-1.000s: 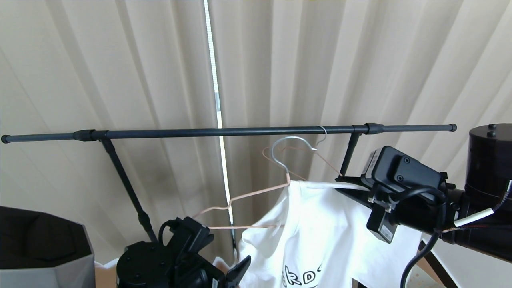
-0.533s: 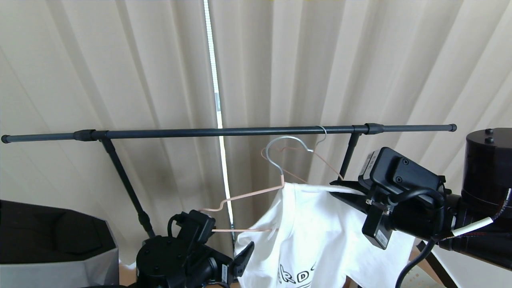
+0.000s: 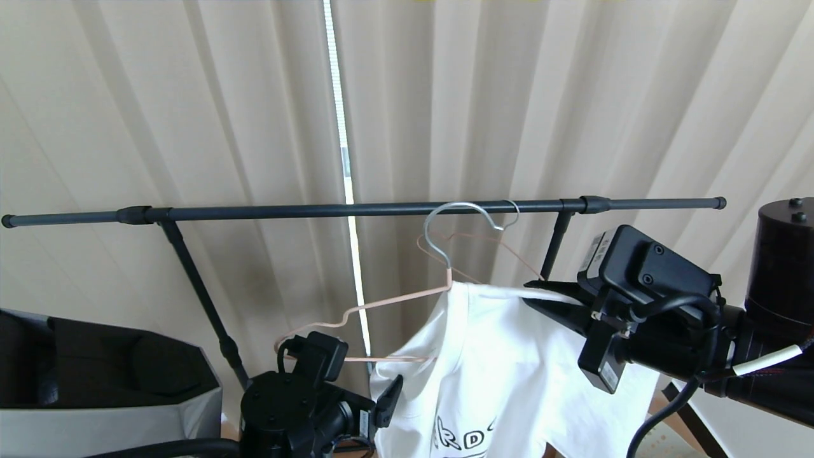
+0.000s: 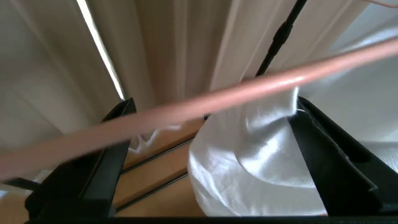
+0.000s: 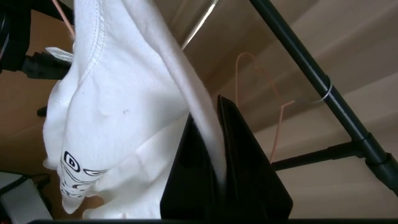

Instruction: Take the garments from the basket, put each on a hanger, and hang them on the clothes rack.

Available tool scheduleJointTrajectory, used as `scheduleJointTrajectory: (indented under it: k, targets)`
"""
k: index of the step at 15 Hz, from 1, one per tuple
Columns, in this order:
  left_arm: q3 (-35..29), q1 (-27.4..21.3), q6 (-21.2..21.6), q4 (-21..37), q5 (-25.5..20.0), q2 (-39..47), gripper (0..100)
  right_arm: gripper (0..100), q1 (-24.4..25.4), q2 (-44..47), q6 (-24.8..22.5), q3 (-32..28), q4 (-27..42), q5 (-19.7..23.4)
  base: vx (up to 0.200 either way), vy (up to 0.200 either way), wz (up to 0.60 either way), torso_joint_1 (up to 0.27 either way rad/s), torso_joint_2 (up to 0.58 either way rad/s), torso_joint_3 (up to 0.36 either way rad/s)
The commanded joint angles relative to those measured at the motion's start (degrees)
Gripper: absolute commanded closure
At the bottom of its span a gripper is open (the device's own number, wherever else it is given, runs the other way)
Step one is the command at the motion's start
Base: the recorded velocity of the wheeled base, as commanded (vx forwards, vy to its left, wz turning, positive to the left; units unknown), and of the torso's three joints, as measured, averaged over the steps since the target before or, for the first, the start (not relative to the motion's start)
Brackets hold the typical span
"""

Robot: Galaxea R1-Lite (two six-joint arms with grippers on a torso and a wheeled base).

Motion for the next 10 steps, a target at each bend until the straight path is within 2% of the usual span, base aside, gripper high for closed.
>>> scheduleJointTrajectory:
  k: [1, 5, 6, 10]
  targets:
    - [-0.52, 0.1, -0.03, -0.06, 0.52, 0.44, 0, 100, 0.09, -0.28, -0.03, 0.23, -0.01, 0.0, 0.0, 0.0, 0.0, 0.0, 0.0, 0.0]
    - [-0.61, 0.19, 0.14, -0.06, 0.78, 1.24, 0, 100, 0.17, -0.37, -0.03, 0.06, -0.09, -0.09, 0.0, 0.0, 0.0, 0.0, 0.0, 0.0]
    - [-0.52, 0.1, 0.23, -0.06, 0.78, 1.24, 100, 100, 0.17, -0.37, -0.03, -0.03, -0.09, -0.09, 0.0, 0.0, 0.0, 0.0, 0.0, 0.0]
    - [0.79, 0.01, 0.58, -0.06, 1.13, 0.97, 100, 100, -0.18, 0.43, -0.03, -0.29, -0.09, -1.4, 0.0, 0.0, 0.0, 0.0, 0.0, 0.0]
